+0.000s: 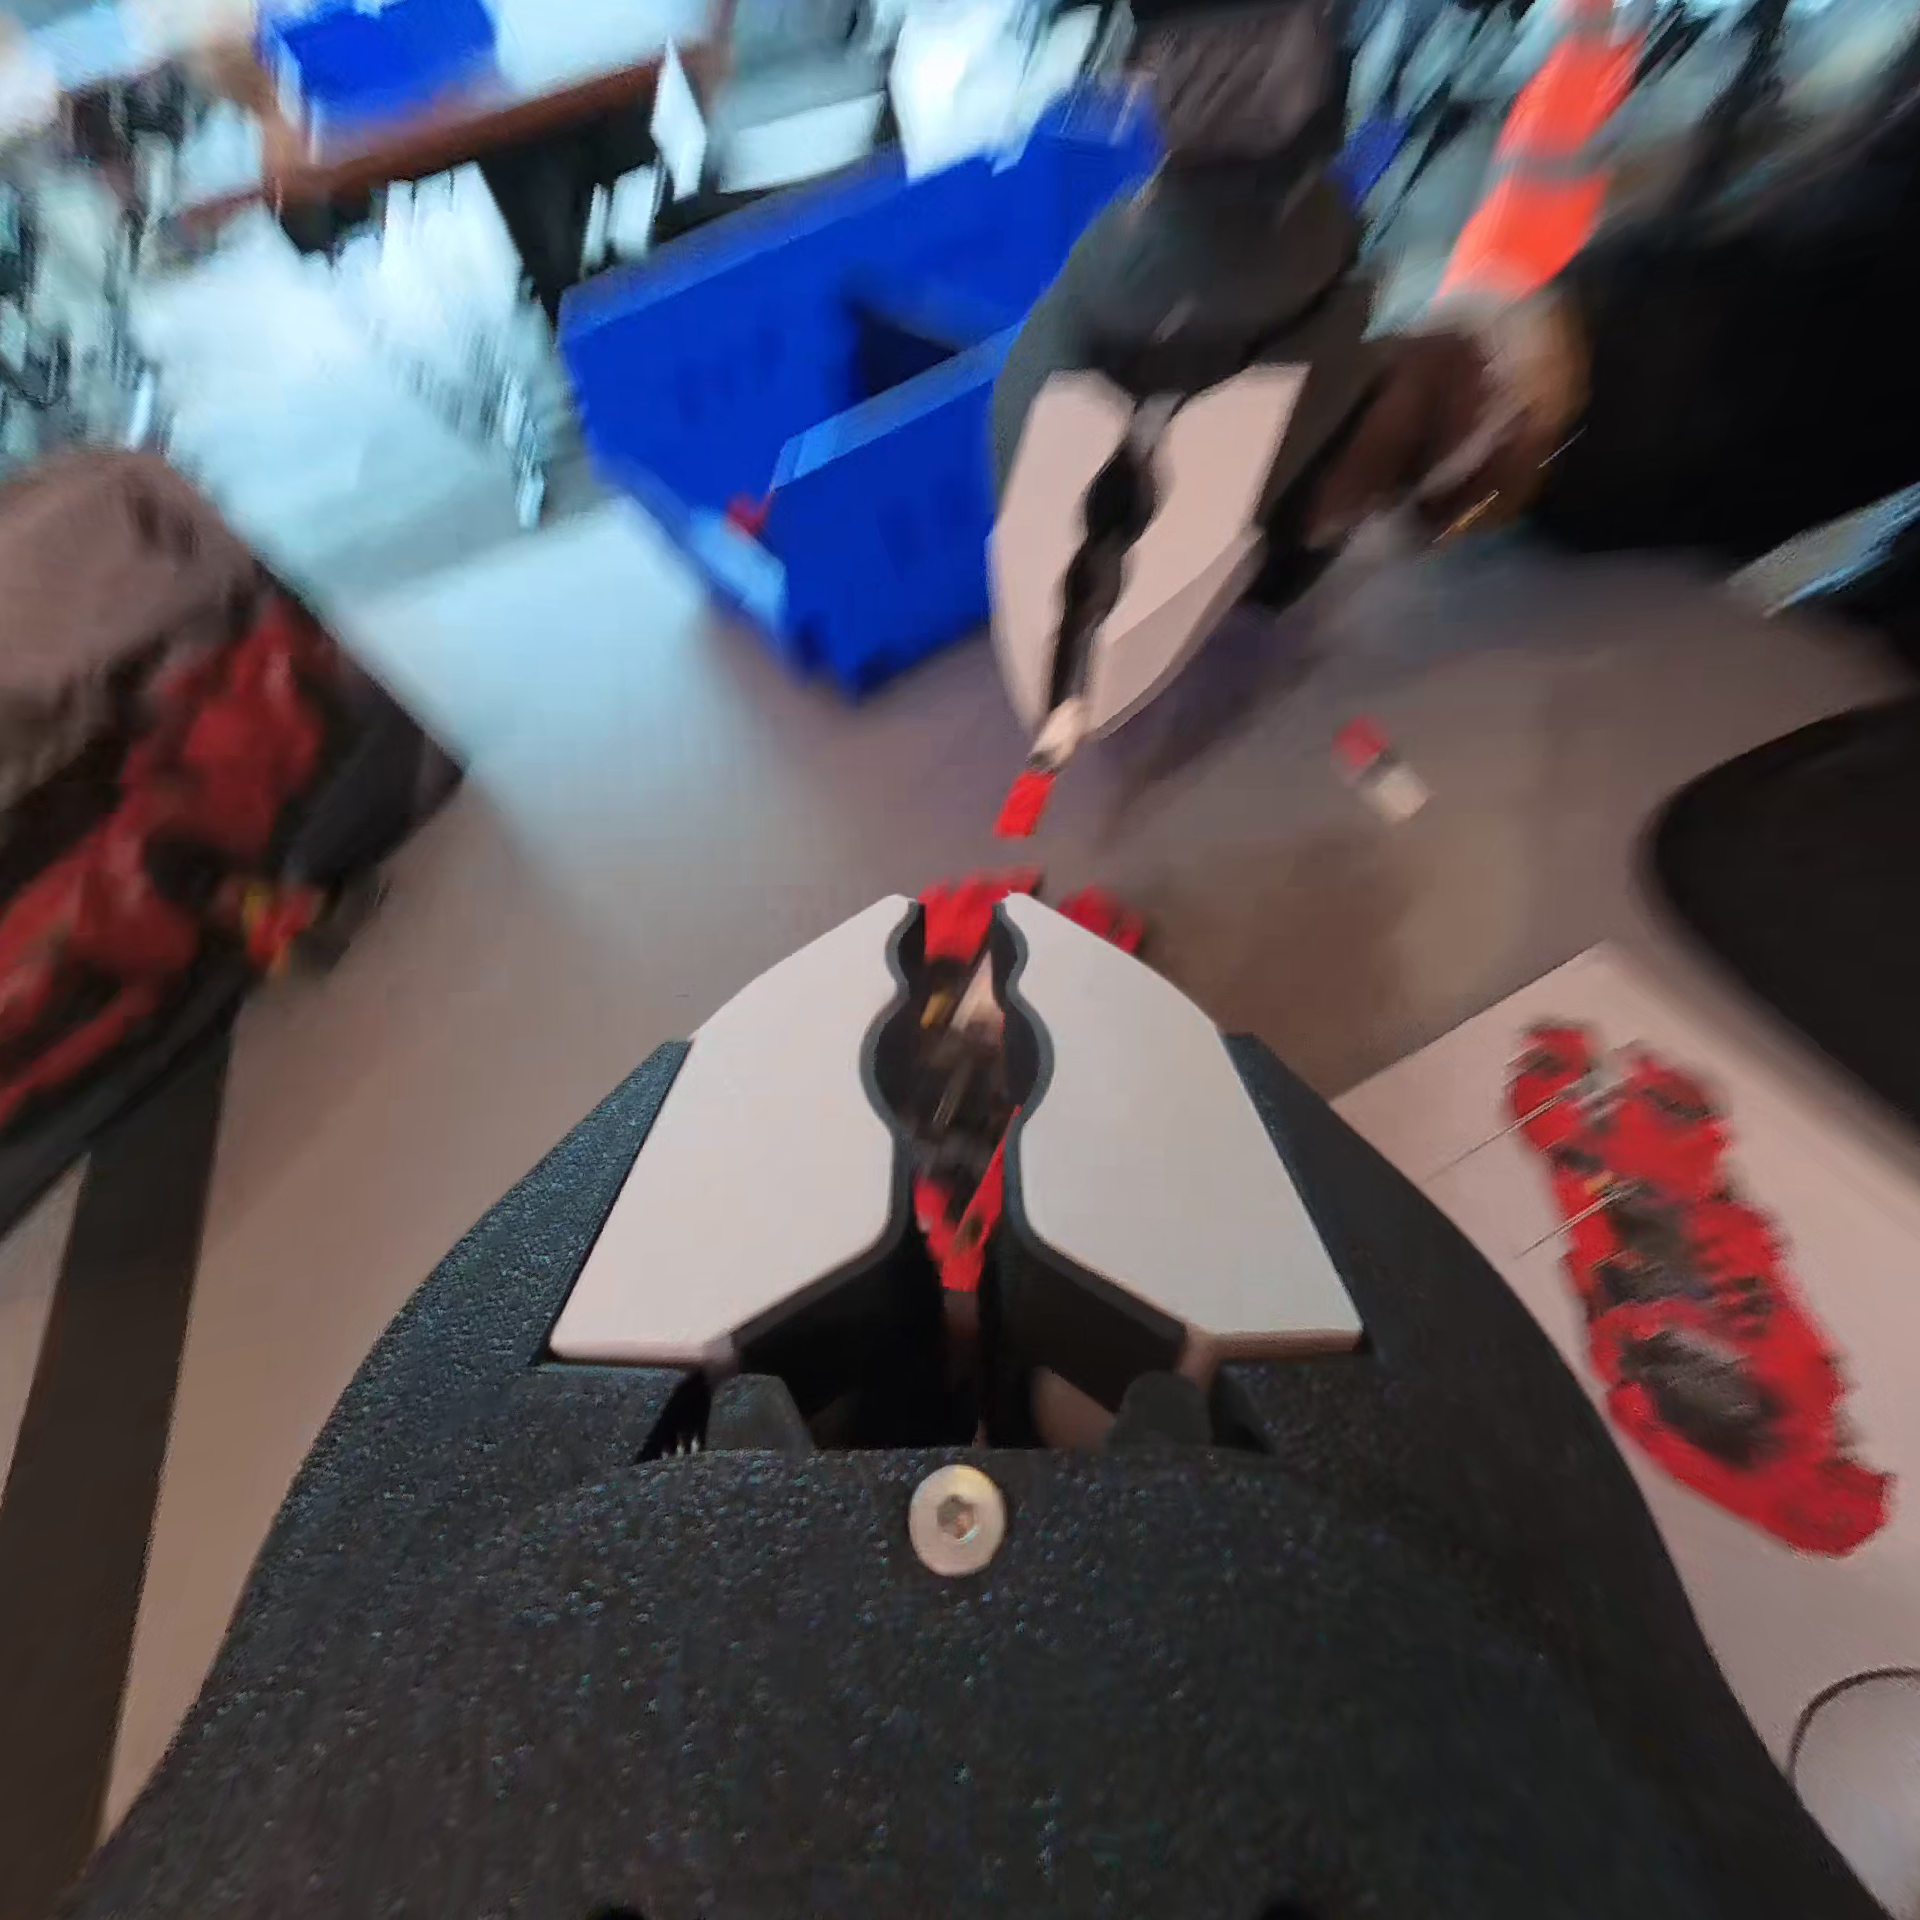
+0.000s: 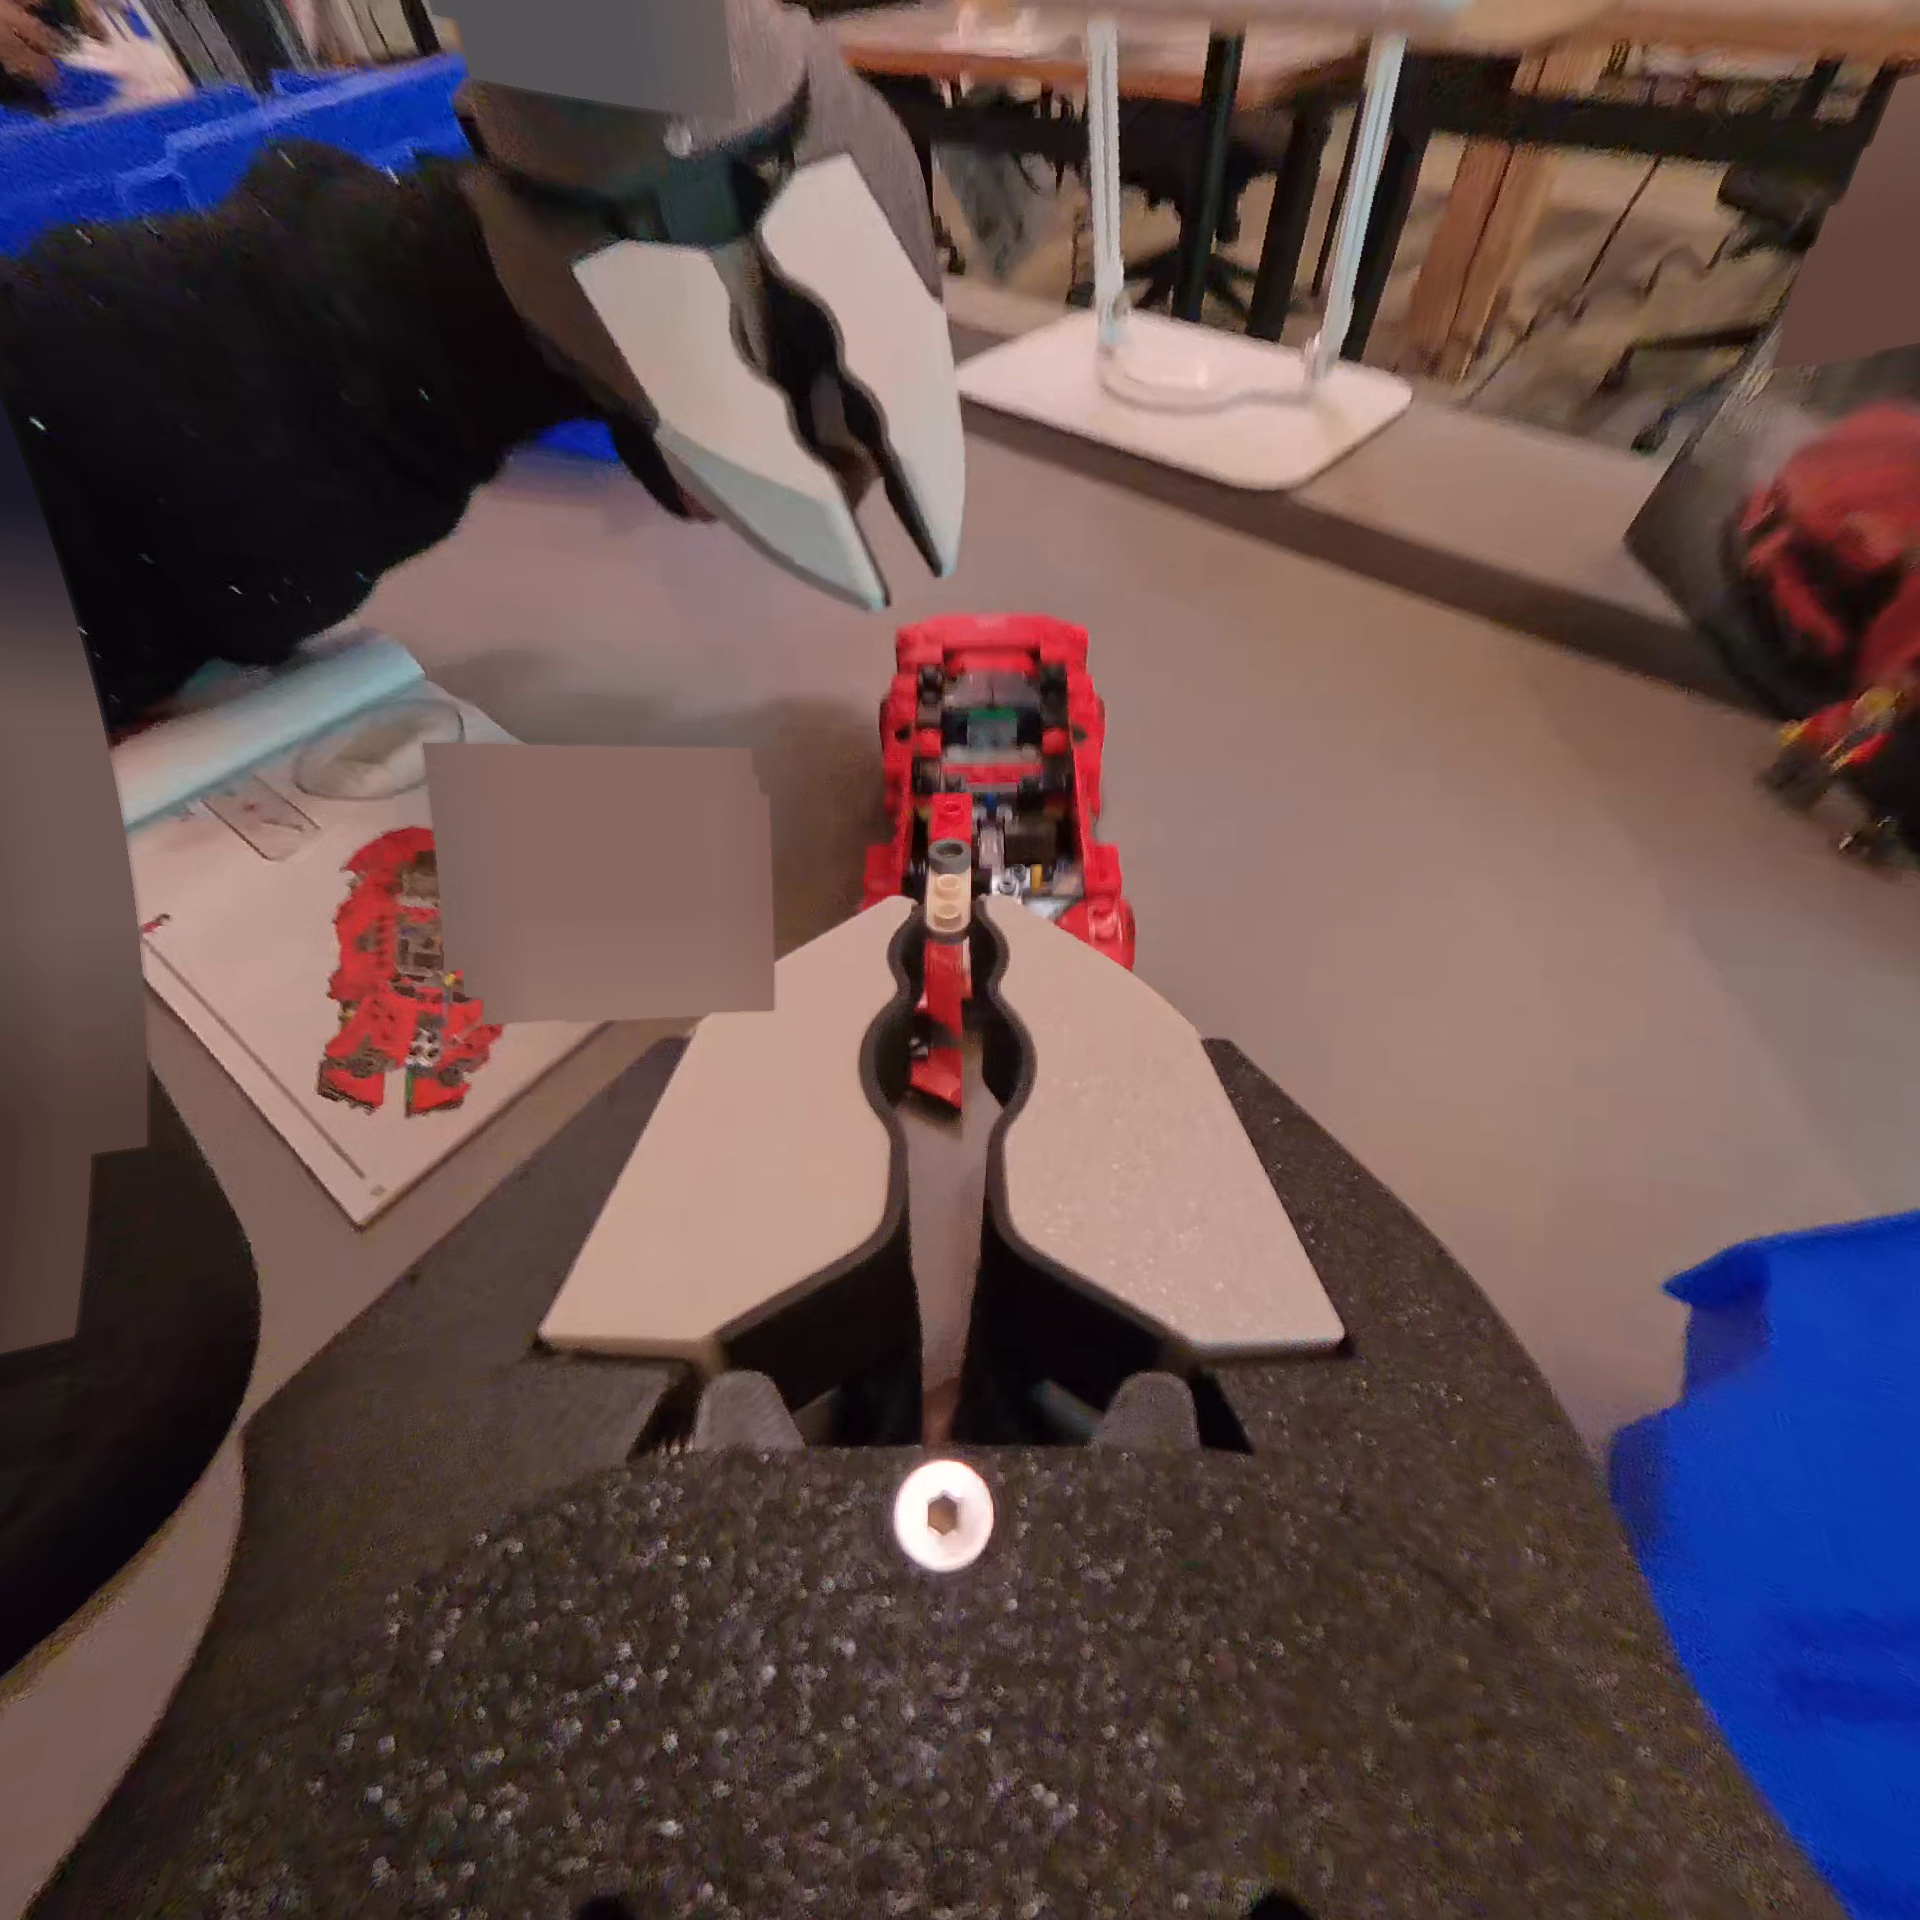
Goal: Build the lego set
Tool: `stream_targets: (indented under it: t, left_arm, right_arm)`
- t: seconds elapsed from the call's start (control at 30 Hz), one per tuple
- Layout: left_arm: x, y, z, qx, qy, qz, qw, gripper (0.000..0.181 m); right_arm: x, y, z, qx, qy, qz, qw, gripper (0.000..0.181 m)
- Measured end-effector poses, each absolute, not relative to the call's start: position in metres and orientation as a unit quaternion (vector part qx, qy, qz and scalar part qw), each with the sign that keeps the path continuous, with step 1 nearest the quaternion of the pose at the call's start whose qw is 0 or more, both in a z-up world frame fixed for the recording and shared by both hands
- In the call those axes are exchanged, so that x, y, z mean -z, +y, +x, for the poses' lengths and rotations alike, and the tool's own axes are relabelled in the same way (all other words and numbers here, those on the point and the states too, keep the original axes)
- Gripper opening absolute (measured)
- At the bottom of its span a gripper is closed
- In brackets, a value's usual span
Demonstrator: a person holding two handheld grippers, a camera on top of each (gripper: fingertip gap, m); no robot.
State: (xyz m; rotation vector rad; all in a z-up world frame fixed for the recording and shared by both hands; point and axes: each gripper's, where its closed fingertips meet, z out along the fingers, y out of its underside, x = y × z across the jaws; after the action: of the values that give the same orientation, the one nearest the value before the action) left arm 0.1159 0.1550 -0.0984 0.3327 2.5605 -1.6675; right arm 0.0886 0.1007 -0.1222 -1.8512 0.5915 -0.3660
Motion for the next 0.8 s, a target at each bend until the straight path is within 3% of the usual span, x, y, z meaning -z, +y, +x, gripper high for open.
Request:
stream_targets:
  t: [0.27, 0.8]
  left_arm:
    - [0.132, 0.157, 0.120, 0.487, 0.867, 0.099, 0.019, 0.004]
    - [0.154, 0.151, 0.120, 0.461, 0.882, 0.097, -0.019, 0.003]
  right_arm:
    - [0.159, 0.106, 0.102, 0.130, 0.272, -0.816, 0.493, 0.008]
    - [0.169, 0.114, 0.105, 0.092, 0.278, -0.824, 0.485, 0.008]
